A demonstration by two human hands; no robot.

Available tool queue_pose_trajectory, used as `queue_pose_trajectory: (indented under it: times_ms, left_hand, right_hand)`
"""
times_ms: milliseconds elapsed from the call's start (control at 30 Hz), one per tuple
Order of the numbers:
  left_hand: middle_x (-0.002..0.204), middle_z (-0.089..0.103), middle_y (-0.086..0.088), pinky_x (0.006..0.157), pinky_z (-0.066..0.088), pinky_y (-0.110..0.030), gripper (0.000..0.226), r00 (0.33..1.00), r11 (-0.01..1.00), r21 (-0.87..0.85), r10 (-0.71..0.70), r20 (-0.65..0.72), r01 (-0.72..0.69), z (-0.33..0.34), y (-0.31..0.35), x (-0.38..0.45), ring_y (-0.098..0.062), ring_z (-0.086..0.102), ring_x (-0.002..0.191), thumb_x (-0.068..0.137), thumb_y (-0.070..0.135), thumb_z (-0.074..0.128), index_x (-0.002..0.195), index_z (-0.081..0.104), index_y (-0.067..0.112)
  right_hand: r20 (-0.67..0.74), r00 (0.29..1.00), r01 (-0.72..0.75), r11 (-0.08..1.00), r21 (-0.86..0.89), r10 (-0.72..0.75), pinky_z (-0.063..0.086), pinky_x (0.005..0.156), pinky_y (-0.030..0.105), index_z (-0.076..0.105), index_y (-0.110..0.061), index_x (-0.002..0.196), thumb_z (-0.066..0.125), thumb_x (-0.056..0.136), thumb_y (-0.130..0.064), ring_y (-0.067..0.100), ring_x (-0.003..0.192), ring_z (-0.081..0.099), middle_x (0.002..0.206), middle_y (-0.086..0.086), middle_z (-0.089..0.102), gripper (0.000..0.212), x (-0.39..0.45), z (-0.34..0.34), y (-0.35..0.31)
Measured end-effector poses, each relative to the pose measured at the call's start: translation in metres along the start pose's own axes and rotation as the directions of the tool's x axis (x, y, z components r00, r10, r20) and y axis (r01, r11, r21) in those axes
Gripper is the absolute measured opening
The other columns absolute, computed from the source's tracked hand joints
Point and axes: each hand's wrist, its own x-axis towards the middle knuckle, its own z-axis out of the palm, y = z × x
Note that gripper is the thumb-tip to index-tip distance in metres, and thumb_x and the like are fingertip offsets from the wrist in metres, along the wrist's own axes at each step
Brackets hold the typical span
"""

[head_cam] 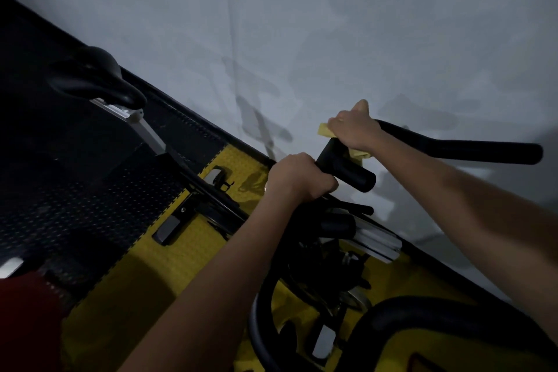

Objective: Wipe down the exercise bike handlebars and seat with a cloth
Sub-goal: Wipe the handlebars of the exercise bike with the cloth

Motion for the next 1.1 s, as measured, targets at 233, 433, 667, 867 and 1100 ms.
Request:
queue_pose_trajectory:
  times_ms: [233, 433, 667, 867, 1100]
  left_hand:
    - [0.069, 0.061, 0.002, 0.061, 0.049, -0.031, 0.034, 0.982, 1.000, 0.030, -0.004, -0.190, 0.010, 0.020, -0.001, -0.011, -0.023, 0.064, 0.069, 0.074, 0.053, 0.062, 0.071, 0.062, 0.019]
    - [0.069, 0.065, 0.001, 0.055, 0.054, -0.027, 0.028, 0.990, 0.996, -0.061, -0.067, -0.120, 0.060, 0.016, -0.001, -0.006, -0.020, 0.065, 0.063, 0.064, 0.046, 0.065, 0.073, 0.066, 0.019]
    - [0.071, 0.065, 0.002, 0.049, 0.042, -0.022, 0.028, 0.989, 0.990, -0.078, -0.127, -0.075, 0.122, 0.007, 0.004, -0.008, -0.018, 0.063, 0.061, 0.065, 0.040, 0.069, 0.080, 0.066, 0.017]
    - [0.068, 0.059, 0.004, 0.048, 0.039, -0.024, 0.022, 0.991, 0.995, -0.022, -0.101, -0.086, 0.099, 0.003, 0.007, -0.010, -0.013, 0.056, 0.059, 0.071, 0.039, 0.067, 0.073, 0.057, 0.019]
    - [0.073, 0.068, -0.001, 0.061, 0.062, -0.036, 0.033, 0.978, 0.987, -0.121, -0.121, -0.172, 0.101, 0.016, 0.003, -0.015, -0.020, 0.068, 0.063, 0.062, 0.043, 0.069, 0.078, 0.072, 0.015]
  right_hand:
    - [0.107, 0.983, 0.137, 0.981, 0.138, -0.152, 0.042, 0.096, 0.036, 0.060, -0.014, 0.119, 0.042, 0.103, -0.041, 0.022, 0.108, 0.051, 0.126, 0.003, 0.024, 0.036, -0.046, 0.009, -0.001]
    - [0.070, 0.990, 0.122, 0.992, 0.014, -0.122, 0.041, 0.103, 0.037, 0.061, -0.010, 0.122, 0.036, 0.105, -0.042, 0.028, 0.114, 0.050, 0.126, 0.007, 0.028, 0.045, -0.023, 0.000, -0.004]
    - [0.023, 0.999, -0.024, 0.968, -0.250, 0.030, 0.044, 0.086, 0.036, 0.062, -0.011, 0.126, 0.036, 0.100, -0.041, 0.031, 0.092, 0.051, 0.134, 0.012, 0.031, 0.047, -0.005, -0.007, -0.014]
    - [0.161, 0.967, 0.220, 0.968, -0.122, -0.199, 0.047, 0.091, 0.040, 0.068, -0.015, 0.103, 0.045, 0.098, -0.044, 0.025, 0.097, 0.056, 0.117, 0.004, 0.036, 0.037, -0.048, 0.005, -0.019]
    - [-0.034, 0.996, 0.084, 0.996, -0.044, -0.085, 0.039, 0.099, 0.043, 0.064, -0.024, 0.125, 0.030, 0.102, -0.056, 0.027, 0.120, 0.038, 0.124, 0.004, 0.035, 0.052, 0.000, -0.011, 0.026]
